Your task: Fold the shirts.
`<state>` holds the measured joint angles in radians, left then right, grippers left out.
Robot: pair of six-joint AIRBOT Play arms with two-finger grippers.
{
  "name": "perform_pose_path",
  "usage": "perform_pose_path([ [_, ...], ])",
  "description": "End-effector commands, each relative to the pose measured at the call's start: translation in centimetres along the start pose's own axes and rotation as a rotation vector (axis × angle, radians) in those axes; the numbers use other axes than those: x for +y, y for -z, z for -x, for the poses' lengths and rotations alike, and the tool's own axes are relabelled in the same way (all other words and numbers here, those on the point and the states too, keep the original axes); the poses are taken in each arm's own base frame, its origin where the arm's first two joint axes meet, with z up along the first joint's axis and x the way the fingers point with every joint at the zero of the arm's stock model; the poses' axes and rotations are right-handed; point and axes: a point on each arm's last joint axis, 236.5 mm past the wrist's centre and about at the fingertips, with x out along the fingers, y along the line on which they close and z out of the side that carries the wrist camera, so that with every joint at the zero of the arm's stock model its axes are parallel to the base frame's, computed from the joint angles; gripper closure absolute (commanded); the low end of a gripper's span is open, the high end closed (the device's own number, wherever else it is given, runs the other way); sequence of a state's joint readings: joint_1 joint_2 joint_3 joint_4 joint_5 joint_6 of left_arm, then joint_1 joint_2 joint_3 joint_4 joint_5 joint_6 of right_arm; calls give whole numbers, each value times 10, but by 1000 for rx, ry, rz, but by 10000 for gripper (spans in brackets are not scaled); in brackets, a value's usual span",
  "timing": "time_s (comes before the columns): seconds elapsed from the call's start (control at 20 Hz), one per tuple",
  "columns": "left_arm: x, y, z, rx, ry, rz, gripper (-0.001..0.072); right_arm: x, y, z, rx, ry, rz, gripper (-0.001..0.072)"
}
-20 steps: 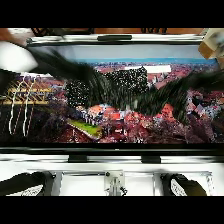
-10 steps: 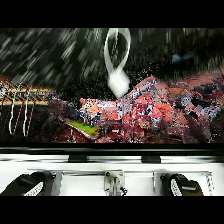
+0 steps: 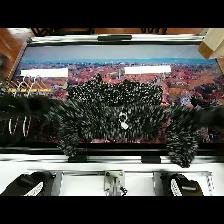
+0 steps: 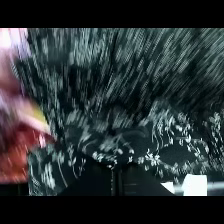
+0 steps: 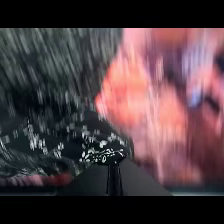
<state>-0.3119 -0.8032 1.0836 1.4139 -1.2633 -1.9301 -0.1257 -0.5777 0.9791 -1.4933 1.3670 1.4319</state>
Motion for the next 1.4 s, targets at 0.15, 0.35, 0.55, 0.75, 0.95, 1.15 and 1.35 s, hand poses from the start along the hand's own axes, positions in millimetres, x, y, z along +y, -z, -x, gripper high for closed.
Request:
perform_pose_path([
  [0.15, 19, 83, -98, 198, 37, 171, 655, 21, 130, -84, 372, -93, -31, 624],
  [0.35, 15, 69, -97, 159, 51, 165, 383, 17, 90, -67, 259, -84, 35, 182],
  [0.55, 10, 14, -63, 35, 74, 167, 109, 26, -34, -12, -134, -117, -15, 182],
  [0.75, -1, -20, -31, -39, 104, 157, 112, 85, -110, -38, -195, -391, -114, 182],
  [0.95, -12, 29, -55, 165, 81, 106, 112, 167, -57, -152, 200, -497, 102, 184],
  [1.15, -24, 65, -87, 309, 57, 85, 112, 219, 23, -217, 485, -488, 298, 183],
  [1.35, -33, 82, -102, 376, 47, 49, 112, 220, 31, -238, 484, -445, 346, 183],
])
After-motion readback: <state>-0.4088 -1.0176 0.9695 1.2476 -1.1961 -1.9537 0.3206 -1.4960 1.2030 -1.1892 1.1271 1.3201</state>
